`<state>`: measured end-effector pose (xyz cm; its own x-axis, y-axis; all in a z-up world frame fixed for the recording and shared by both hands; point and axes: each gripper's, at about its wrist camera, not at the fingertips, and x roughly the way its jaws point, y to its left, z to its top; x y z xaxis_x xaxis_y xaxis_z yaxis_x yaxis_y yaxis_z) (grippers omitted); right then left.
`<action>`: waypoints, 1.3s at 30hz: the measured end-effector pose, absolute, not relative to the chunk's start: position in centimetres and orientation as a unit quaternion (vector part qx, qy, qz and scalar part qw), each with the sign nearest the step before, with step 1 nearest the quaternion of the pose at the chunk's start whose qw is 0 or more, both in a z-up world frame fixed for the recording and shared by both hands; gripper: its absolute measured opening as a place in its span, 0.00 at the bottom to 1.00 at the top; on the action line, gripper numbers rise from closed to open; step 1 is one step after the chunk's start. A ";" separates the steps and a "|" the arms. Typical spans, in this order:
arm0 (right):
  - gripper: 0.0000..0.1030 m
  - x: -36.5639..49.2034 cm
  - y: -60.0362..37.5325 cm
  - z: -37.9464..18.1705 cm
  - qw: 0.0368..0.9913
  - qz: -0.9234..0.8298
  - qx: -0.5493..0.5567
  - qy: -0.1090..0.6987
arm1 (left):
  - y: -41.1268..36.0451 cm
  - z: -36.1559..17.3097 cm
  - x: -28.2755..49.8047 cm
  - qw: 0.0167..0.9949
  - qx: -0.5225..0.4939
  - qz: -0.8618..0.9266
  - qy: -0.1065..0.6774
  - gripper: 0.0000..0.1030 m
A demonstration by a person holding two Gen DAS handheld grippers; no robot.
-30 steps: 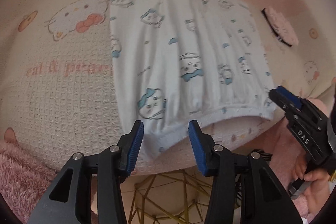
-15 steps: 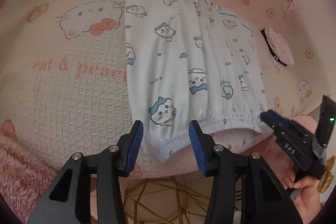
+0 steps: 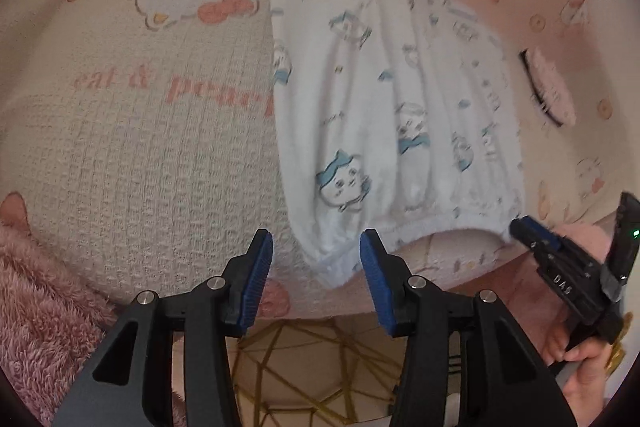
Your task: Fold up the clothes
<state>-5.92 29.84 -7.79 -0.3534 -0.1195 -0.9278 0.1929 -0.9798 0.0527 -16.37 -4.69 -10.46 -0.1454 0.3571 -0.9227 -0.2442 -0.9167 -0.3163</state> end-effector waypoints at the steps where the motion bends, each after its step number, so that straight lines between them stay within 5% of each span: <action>1: 0.28 -6.0 30.2 -7.4 0.100 -0.828 0.552 0.022 | -4.8 -10.7 -16.4 0.193 -0.626 0.754 -0.043 0.46; 6: 0.28 -6.7 31.6 -7.7 0.078 -0.828 0.554 0.011 | -5.3 -11.9 -16.4 0.159 -0.643 0.749 -0.039 0.46; 13: 0.28 -7.4 35.8 -6.8 0.106 -0.805 0.568 -0.134 | -3.7 -9.2 -15.1 0.220 -0.604 0.763 -0.061 0.46; 22: 0.28 -9.1 29.7 -7.9 0.183 -0.806 0.563 0.004 | 4.1 -9.8 -12.6 0.305 -0.594 0.742 0.068 0.46; 27: 0.28 -9.9 29.1 -8.7 0.184 -0.803 0.565 0.038 | 6.5 -10.5 -11.2 0.278 -0.564 0.751 0.203 0.46; 39: 0.28 -5.4 26.3 -7.6 0.255 -0.779 0.571 0.048 | 5.0 -9.4 -13.8 0.288 -0.566 0.765 0.103 0.46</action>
<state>-5.40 26.35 -7.55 -0.2172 -0.3426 -0.9140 0.4515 -0.8655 0.2171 -13.75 5.02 -9.43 -0.1931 0.3235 -0.9263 -0.5571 -0.8133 -0.1679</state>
